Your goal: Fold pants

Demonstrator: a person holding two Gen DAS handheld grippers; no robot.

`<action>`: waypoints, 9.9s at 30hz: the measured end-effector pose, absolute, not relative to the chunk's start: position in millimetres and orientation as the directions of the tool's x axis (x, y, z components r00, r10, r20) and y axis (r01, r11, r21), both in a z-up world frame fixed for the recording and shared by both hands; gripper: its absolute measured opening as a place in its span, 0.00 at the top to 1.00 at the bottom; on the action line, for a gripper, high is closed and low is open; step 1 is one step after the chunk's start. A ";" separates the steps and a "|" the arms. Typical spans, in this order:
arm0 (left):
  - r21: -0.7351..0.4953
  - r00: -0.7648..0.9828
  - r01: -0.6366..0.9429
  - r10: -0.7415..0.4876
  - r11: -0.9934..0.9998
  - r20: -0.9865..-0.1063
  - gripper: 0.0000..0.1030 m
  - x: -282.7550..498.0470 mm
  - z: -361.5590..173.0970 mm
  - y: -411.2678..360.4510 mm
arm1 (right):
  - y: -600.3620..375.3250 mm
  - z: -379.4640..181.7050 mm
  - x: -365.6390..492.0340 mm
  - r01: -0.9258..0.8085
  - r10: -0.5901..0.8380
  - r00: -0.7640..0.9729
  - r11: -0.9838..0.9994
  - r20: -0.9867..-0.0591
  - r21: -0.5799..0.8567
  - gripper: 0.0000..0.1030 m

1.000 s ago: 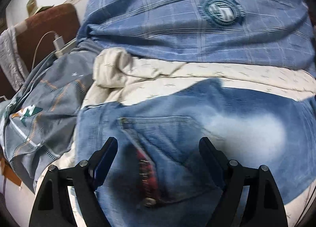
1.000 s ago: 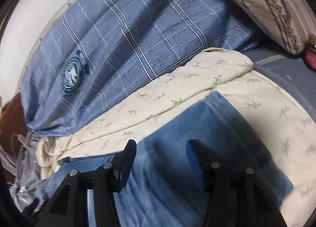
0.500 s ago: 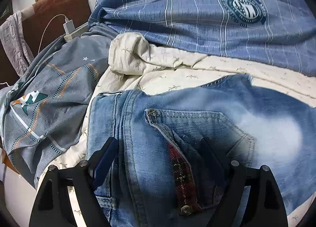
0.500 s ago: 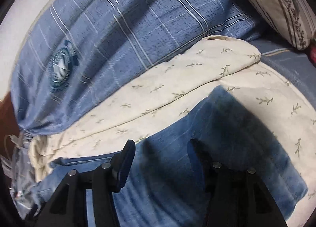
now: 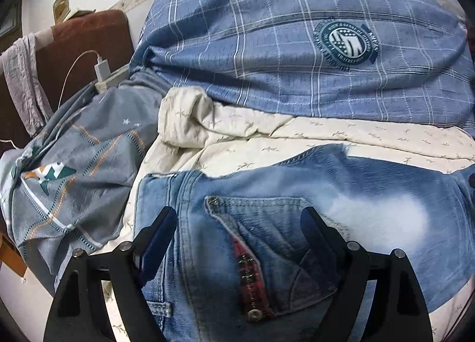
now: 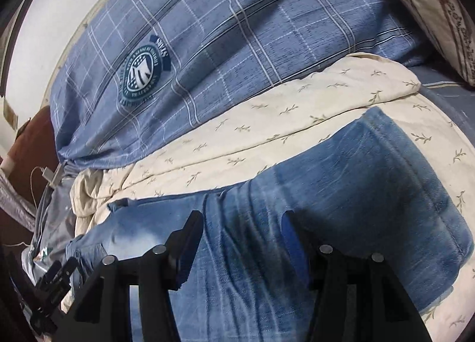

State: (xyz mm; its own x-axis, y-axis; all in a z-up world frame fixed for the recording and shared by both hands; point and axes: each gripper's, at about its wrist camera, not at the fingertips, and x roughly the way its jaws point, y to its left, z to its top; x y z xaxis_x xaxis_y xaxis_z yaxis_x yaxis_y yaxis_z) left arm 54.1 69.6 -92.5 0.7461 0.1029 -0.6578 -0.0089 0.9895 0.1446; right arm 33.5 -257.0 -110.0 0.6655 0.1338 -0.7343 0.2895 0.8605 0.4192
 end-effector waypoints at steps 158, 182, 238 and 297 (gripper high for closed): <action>0.117 0.788 0.024 0.054 0.993 -0.613 0.16 38.4 -67.6 39.7 | -261.6 -130.5 31.3 0.240 0.204 0.549 0.891 -0.811 0.386 0.41; 0.116 0.732 0.104 0.003 0.988 -0.681 0.16 48.3 -85.9 28.0 | -269.5 -125.8 24.4 0.259 0.226 0.549 0.869 -0.804 0.421 0.41; 0.075 0.639 0.314 -0.153 0.946 -0.754 0.15 50.7 -102.1 -20.6 | -270.7 -73.7 -67.1 0.376 0.005 0.778 0.797 -0.628 0.473 0.80; 0.052 0.525 0.329 -0.137 0.943 -0.840 0.15 63.7 -135.2 -2.7 | -185.6 -129.8 79.7 0.145 0.419 0.598 0.782 -0.683 0.606 0.59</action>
